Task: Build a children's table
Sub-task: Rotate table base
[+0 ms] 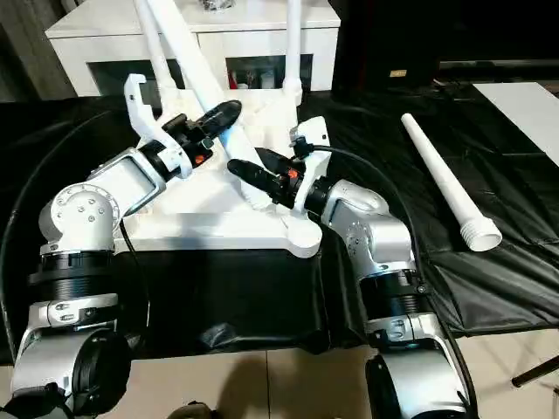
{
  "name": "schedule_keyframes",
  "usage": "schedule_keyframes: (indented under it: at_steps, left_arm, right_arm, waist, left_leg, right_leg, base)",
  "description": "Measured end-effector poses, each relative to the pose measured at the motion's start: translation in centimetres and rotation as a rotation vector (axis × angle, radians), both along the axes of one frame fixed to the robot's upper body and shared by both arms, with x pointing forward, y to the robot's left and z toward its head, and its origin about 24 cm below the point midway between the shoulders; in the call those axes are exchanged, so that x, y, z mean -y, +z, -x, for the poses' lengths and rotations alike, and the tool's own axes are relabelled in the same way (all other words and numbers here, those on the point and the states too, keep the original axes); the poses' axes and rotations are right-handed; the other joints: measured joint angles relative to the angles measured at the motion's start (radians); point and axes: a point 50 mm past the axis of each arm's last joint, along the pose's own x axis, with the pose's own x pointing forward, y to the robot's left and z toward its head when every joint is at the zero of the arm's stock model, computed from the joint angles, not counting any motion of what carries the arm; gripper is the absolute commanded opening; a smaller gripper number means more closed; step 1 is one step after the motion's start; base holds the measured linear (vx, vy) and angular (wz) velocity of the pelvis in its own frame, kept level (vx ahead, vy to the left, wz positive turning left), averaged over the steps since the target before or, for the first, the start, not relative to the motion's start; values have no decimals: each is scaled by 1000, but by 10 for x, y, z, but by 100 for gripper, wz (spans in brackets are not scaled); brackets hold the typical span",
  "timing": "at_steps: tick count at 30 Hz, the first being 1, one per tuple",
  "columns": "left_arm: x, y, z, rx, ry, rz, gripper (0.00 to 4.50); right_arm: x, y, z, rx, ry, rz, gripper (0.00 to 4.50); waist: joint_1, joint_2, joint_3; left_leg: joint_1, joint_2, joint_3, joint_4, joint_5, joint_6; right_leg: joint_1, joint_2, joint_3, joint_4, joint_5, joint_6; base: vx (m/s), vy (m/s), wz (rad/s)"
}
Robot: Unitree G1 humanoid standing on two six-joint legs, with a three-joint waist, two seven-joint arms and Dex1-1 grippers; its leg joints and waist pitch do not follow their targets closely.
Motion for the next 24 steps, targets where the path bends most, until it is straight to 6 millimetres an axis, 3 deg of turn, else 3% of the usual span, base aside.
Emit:
schedule_keyframes:
  at_steps: [1,9,16,21,24]
  left_arm:
    - [-2,1,1,25,-26,-13,196]
    - [-11,7,19,223,-231,-72,191]
    - [-18,13,33,325,-437,-89,191]
    - [-18,14,38,353,-528,-106,190]
    - [-23,16,40,368,-553,-114,190]
  right_arm:
    - [0,-1,0,-10,9,-2,291]
    - [0,2,7,-33,133,-16,344]
    - [7,6,19,-147,347,-69,344]
    - [20,4,26,-213,461,-32,344]
    - [26,1,29,-254,510,-3,311]
  waist:
    - [0,0,0]
    - [-1,0,0]
    - [4,-1,0]
    - [3,-7,0]
    - [2,-12,-1]
  left_leg:
    - [0,0,0,0,0,0]
    - [1,0,0,-1,0,0]
    - [1,0,1,-1,0,0]
    - [2,0,1,-1,0,0]
    - [2,0,1,-1,0,-1]
  right_leg:
    - [0,0,0,0,0,0]
    - [0,0,0,0,0,0]
    - [0,0,1,2,0,0]
    - [0,0,1,3,0,0]
    - [0,0,1,3,0,0]
  base:
    - [0,0,0]
    - [0,0,0]
    - [0,0,0]
    - [0,0,0]
    - [0,0,0]
